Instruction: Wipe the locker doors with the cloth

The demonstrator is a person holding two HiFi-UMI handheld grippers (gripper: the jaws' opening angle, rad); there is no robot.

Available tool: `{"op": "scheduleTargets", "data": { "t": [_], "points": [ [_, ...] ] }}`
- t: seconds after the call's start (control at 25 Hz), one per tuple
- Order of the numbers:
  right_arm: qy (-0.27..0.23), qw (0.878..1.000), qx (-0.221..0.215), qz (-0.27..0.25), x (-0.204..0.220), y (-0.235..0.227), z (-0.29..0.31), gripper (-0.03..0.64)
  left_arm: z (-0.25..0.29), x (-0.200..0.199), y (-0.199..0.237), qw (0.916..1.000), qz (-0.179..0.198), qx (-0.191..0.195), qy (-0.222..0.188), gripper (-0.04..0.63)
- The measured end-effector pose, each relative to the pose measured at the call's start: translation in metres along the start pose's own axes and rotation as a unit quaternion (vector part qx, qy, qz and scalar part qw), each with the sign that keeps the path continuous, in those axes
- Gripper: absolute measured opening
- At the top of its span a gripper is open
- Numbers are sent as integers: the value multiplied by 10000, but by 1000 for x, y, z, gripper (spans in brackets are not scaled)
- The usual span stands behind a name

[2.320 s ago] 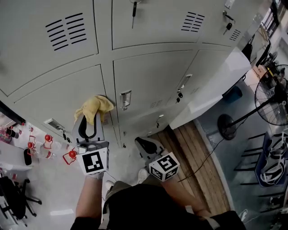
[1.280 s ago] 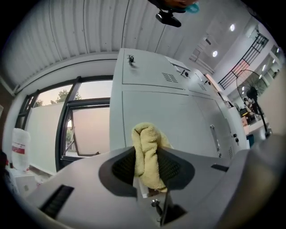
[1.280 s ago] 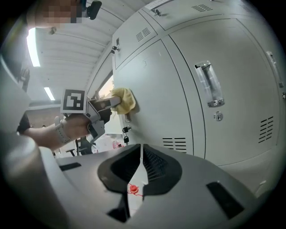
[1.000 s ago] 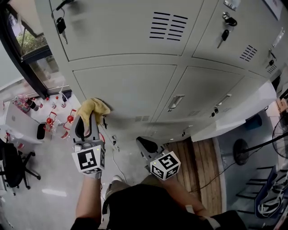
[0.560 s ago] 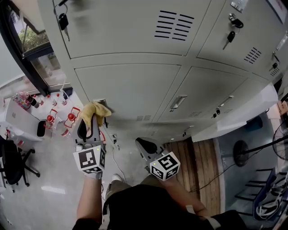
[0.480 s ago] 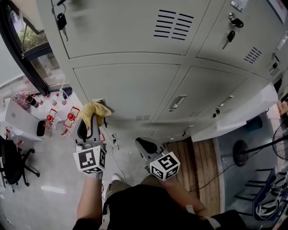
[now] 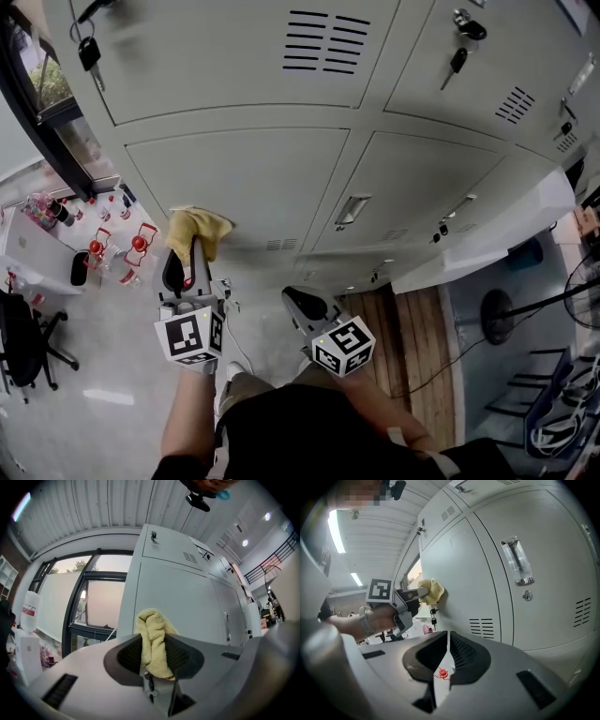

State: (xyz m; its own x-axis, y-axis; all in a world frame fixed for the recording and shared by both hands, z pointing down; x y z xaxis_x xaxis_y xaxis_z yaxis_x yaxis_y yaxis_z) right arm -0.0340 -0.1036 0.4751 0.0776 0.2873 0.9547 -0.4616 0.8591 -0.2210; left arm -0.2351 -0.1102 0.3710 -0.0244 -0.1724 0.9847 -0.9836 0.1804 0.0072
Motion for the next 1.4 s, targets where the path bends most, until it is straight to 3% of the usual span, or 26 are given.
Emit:
{"op": "scheduleTargets", "data": {
  "t": [0.28, 0.68, 1.04, 1.24, 1.4],
  "points": [
    [-27, 9999, 141, -15, 0, -21, -26, 31, 9, 0, -36, 9999, -38, 103, -52, 114],
    [-137, 9977, 660, 26, -2, -62, -74, 31, 23, -4, -108, 9974, 165, 597, -356, 114],
    [-224, 9935, 1114, 119, 0, -79, -103, 31, 31, -3, -167, 9883, 885, 1196, -325, 114],
    [-280, 9900, 1370, 203, 2, -81, -114, 31, 32, 3, -190, 9741, 1647, 1531, -235, 114],
    [-333, 9876, 1506, 292, 5, -78, -114, 29, 32, 8, -195, 9651, 1971, 1713, -193, 114]
  ]
}}
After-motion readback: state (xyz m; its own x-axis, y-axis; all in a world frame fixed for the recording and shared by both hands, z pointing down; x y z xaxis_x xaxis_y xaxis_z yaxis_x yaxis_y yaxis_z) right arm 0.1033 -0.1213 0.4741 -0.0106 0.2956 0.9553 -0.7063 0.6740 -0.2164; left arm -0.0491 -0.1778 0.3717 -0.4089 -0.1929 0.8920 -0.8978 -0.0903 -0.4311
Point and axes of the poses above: the fingertips, and each gripper's own axes: z forward along the fingers, y to its left, x out of its underside, the point moved 3 cm from there along -z, backward along the fingers, and after that the axes turned 3 degrees about -x, right-handed, at the moved point
